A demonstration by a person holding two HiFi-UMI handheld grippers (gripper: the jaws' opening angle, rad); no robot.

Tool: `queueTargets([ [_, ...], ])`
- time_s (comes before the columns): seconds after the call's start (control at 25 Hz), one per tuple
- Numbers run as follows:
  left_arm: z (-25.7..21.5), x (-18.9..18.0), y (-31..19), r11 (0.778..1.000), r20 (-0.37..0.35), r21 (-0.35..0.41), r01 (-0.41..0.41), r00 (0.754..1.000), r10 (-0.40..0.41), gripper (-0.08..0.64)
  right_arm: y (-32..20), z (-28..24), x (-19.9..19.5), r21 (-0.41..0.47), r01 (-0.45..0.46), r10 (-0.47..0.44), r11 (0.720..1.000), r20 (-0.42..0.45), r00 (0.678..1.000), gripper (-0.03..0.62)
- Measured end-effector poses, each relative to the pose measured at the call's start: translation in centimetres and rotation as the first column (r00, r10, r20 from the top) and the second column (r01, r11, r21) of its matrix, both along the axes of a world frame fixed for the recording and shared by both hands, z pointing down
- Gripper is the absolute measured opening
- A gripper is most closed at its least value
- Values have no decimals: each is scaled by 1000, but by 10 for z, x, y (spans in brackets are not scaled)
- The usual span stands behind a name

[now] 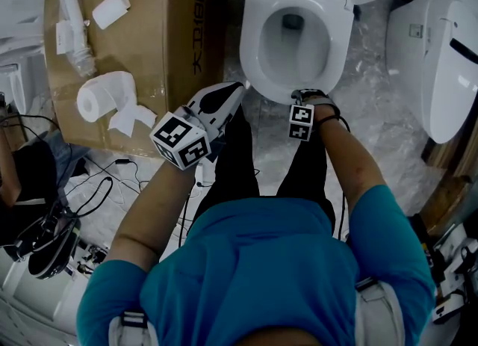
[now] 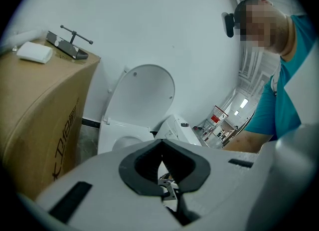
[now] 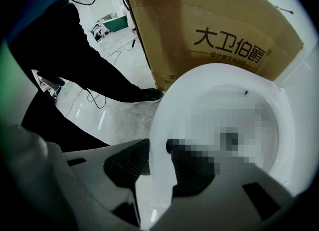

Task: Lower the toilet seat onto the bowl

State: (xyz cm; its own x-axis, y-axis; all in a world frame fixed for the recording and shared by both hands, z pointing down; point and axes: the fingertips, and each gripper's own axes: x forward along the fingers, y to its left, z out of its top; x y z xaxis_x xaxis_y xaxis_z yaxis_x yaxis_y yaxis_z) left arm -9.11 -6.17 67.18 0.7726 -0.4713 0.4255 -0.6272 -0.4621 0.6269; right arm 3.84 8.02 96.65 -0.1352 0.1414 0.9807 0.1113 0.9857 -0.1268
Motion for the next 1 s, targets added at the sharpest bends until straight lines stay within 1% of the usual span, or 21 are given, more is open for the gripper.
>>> queueTargets([
  [0.28,-12,2,-1,1000,-3,11,3,1000,-3,5,-4,-11,4,-16,-60,60,998,32,998,151],
  [0.4,-26,1,-2,1000,1,24,5,1000,-5,5,-9,-32,4,-21,-77,78,997,72,994,156],
  [0.48,-41,1,-4,999,4,36,8,1000,-8,5,-14,-54,4,-25,-110,113,994,109,988,156],
  [0.68,-93,5,-15,995,11,101,9,1000,-10,5,-49,-120,6,-22,-237,237,971,206,950,155],
  [0.84,-141,7,-20,989,11,149,15,1000,-17,5,-77,-179,11,5,-317,304,948,271,913,137],
  [1.0,-190,9,-32,977,4,209,29,1000,-31,5,-118,-248,16,35,-395,359,918,353,864,119],
])
